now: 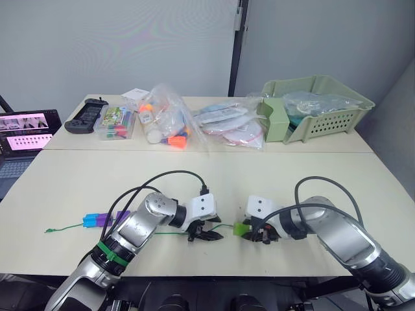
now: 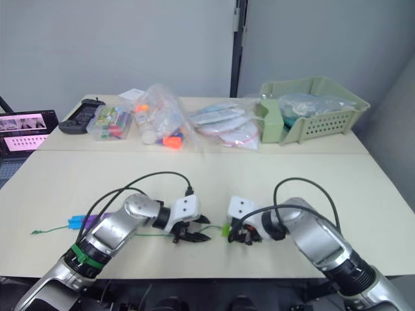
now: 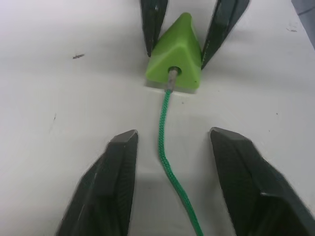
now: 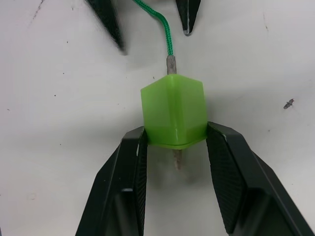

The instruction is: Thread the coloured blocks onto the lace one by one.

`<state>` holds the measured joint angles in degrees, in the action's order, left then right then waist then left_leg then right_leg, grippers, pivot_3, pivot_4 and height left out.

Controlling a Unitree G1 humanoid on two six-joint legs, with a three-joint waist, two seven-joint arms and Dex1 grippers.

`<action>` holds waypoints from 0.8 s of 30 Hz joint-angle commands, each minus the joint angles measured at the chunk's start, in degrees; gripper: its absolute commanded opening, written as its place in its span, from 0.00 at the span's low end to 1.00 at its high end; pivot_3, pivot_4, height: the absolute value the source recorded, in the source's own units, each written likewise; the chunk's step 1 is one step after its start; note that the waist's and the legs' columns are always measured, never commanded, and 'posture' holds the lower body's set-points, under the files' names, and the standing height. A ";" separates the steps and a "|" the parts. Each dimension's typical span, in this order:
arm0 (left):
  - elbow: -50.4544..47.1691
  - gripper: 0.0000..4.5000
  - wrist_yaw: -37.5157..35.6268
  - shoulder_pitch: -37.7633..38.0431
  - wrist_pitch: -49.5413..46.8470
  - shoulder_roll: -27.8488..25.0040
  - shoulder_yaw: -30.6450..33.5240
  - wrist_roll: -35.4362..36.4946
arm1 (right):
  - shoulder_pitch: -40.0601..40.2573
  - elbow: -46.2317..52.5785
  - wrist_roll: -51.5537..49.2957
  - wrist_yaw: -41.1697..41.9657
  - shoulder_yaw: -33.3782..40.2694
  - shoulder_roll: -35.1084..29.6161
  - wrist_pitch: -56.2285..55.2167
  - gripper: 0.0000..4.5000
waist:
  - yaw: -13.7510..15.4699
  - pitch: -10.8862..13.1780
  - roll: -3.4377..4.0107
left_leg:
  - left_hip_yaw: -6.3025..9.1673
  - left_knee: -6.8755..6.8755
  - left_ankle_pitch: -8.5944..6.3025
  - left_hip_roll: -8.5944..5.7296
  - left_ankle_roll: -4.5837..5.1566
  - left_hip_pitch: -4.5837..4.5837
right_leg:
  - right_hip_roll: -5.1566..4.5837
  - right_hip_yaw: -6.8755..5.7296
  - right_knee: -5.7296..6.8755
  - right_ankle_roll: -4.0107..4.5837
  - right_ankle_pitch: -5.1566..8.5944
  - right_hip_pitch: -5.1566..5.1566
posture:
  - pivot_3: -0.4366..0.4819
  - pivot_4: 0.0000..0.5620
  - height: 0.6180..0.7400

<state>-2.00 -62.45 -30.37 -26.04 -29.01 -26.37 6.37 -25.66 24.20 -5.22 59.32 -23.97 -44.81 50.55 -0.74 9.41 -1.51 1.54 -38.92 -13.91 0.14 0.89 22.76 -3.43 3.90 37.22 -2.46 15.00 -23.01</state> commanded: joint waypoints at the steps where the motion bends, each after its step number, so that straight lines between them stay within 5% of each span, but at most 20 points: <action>1: 0.50 0.17 -0.01 0.95 0.84 0.45 -0.49 -0.61 | 0.85 0.45 -0.56 -0.01 -1.09 -0.61 0.54 0.28 | -0.02 0.00 0.00 | 0.00 0.00 0.00 0.00 0.00 0.00 | 0.00 0.00 0.00 0.00 0.00 0.00 | 0.48 0.27 1.00; 4: 0.49 0.01 0.01 0.87 1.06 0.67 -0.52 -0.76 | 0.77 0.39 -0.74 -0.14 -1.16 -0.68 0.50 0.28 | -0.02 0.00 0.00 | 0.00 0.02 0.00 0.00 0.00 0.01 | 0.00 0.00 -0.01 0.00 0.00 -0.02 | 0.48 0.27 1.00; 24: -0.28 0.01 0.60 -3.35 0.12 6.36 -4.69 -3.50 | 0.74 0.30 -1.17 -0.87 -1.46 -0.58 0.92 0.28 | 0.04 0.00 0.00 | 0.00 0.01 0.00 -0.01 0.00 0.05 | 0.00 -0.01 -0.03 -0.01 0.00 -0.02 | 0.48 0.27 1.00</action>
<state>-1.46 -62.29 -32.81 -26.28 -23.99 -30.11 3.31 -25.68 24.28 -5.93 58.54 -24.03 -45.22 50.72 -0.70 9.41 -1.51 1.54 -38.91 -13.92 0.13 0.89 22.81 -3.43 3.90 37.19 -2.47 15.00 -23.02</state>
